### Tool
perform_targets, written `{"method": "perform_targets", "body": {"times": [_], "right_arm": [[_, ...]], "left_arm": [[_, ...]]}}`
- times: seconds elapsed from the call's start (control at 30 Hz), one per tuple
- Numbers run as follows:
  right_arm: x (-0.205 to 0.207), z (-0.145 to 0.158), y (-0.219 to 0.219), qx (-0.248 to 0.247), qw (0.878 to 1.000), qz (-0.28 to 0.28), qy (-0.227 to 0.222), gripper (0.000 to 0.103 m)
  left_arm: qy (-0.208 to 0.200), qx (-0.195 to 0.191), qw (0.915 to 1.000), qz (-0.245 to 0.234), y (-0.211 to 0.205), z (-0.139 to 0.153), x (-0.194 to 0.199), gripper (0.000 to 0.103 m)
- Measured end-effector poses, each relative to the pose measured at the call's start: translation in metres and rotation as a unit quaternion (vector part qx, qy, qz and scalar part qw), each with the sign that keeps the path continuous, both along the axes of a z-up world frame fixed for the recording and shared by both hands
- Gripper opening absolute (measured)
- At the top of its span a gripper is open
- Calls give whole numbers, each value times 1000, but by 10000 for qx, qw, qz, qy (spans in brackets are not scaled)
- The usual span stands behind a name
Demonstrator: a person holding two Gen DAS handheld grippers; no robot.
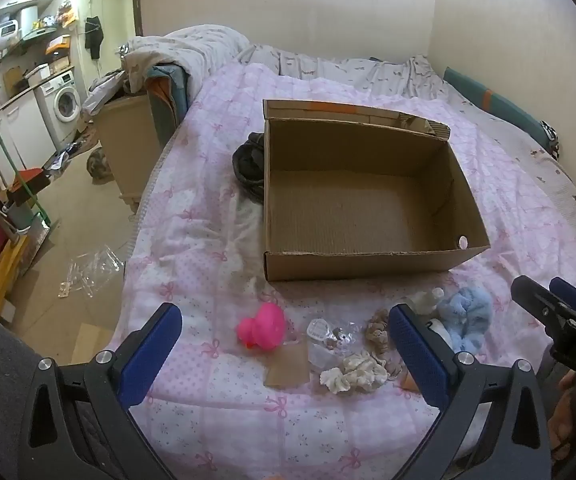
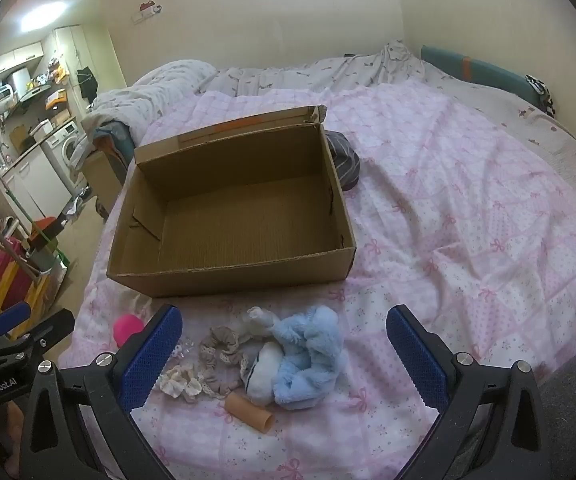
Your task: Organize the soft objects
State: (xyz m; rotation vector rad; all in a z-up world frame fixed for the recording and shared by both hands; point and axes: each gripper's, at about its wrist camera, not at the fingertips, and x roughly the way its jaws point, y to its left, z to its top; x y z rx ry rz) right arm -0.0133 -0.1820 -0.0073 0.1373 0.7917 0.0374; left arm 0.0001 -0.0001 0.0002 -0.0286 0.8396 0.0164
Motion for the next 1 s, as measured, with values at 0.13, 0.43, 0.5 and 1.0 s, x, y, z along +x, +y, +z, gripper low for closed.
{"method": "perform_targets", "body": {"times": [0.13,0.43,0.5,1.0], "right_arm": [[0,0,0,-8,10000,-1,-2,103],[0,1,-1,-6,10000,-3,-2,103],[0,1,0,-8,10000,2,-12,103],[0,1,0,-14,10000,-1,-17,103]], "left_arm": [[-26,-21,10000,-4,0,0,0,103],[-48,-12,10000,3,0,0,0,103],[-40,18,10000,12,-1,-1,0,103],[-26,19,10000,22,0,-3,1,103]]}}
